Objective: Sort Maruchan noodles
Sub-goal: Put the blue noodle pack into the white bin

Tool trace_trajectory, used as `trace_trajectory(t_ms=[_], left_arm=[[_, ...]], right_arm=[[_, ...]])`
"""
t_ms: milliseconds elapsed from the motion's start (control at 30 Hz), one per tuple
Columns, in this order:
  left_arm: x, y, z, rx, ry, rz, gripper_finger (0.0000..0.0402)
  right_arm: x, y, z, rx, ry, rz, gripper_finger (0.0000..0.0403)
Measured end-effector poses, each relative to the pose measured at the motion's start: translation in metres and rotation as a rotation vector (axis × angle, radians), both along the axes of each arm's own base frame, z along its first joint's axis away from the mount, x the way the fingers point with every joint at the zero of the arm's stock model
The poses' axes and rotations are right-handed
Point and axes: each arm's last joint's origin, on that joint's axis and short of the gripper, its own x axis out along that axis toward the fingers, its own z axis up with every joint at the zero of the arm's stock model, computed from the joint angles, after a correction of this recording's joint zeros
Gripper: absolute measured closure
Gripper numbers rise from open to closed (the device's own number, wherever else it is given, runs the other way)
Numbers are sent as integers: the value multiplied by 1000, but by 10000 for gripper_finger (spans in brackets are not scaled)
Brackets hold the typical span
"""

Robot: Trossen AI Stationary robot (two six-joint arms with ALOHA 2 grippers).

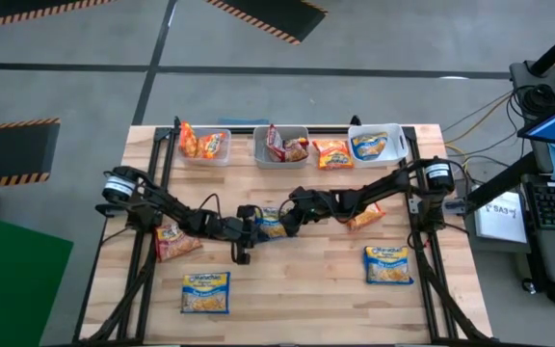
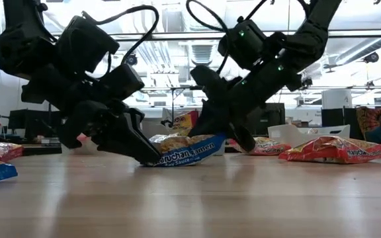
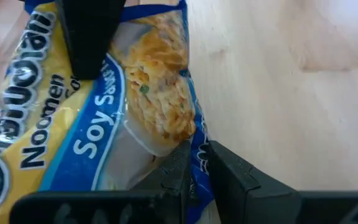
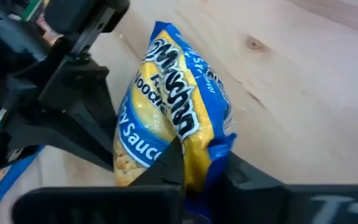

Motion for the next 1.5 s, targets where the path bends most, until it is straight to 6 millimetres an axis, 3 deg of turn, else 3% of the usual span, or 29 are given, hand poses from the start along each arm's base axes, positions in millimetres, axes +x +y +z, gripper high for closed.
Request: trace_trajectory(t_ms=[233,400,633,933,1067,1200,1367,1500], left_arm=[[-8,1,27,9,-75,-16,362],[-21,2,56,10,-98,-26,362],[-44,6,112,53,-277,-64,362],[-77,12,189,138,-617,-83,362],[-89,15,206,148,-697,-76,362],[-98,17,212,139,-723,-71,362],[-100,17,211,138,-704,-73,362],[-101,17,211,138,-705,-72,362]], right_arm=[[-2,0,19,-86,-52,57,393],[-2,0,43,-162,-127,92,393],[-12,-3,82,-331,-225,30,394],[-33,-11,136,-606,-282,-239,394],[-50,-19,152,-718,-206,-414,394],[-75,-33,162,-845,-13,-629,394],[-110,-55,158,-954,285,-908,394],[-134,-76,145,-884,405,-1029,394]])
